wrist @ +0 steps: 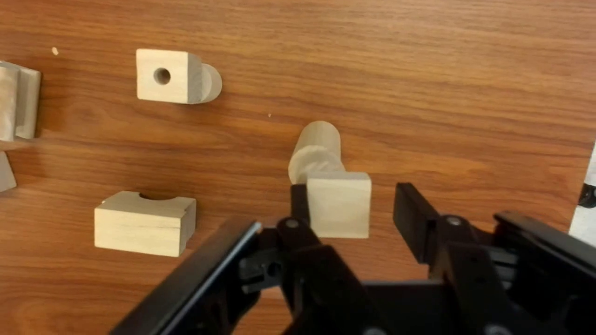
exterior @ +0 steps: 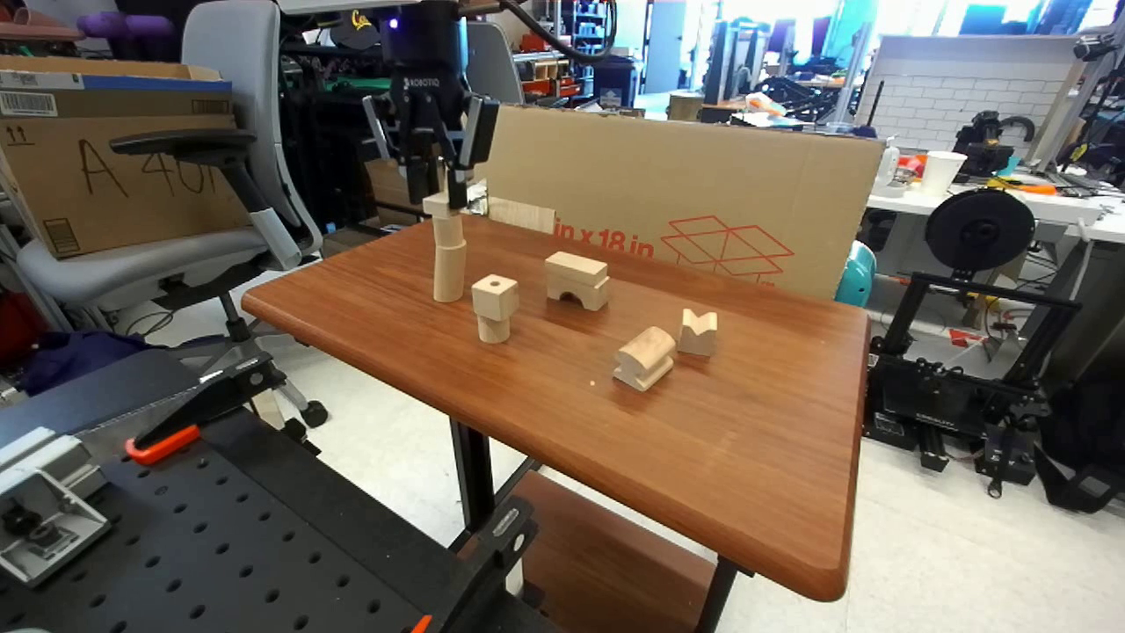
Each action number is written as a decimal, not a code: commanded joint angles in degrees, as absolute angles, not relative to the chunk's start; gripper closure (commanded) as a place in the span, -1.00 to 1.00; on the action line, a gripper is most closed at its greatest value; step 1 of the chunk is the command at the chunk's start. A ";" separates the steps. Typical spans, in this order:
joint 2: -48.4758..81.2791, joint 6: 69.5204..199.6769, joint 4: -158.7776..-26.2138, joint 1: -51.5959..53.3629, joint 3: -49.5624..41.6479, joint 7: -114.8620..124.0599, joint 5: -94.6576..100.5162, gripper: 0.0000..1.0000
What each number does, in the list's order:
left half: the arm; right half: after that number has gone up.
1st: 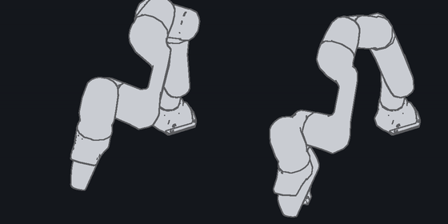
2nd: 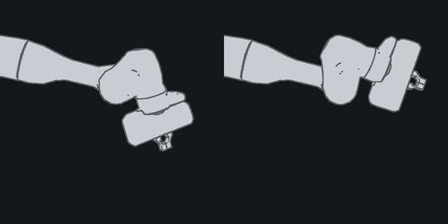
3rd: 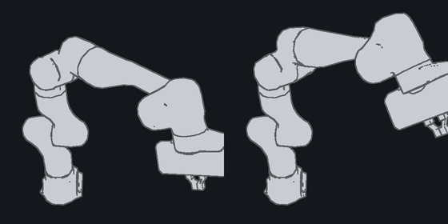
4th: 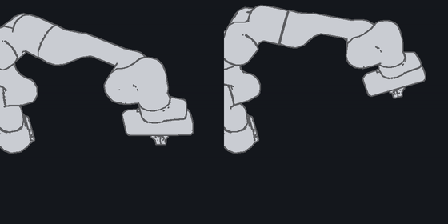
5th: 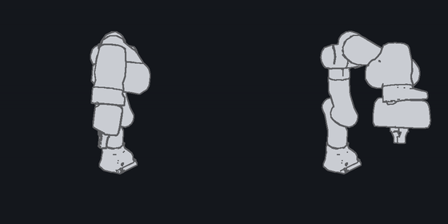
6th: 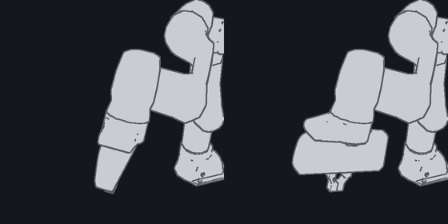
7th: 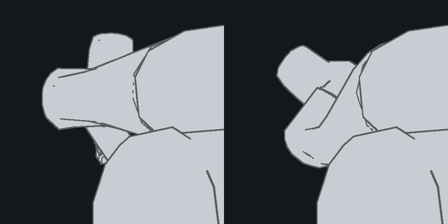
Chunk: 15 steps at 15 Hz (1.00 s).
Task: Pick up one object and put it on the table
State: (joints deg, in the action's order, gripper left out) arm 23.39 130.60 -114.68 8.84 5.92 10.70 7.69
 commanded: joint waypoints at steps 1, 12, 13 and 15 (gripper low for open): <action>24.21 129.83 -112.80 10.07 4.79 10.95 8.50 0.59; 26.40 127.97 -106.99 13.41 5.02 14.67 9.22 0.82; 27.72 128.84 -105.99 13.67 5.08 15.60 8.40 0.82; 30.78 129.42 -103.45 13.75 4.92 17.98 6.39 0.82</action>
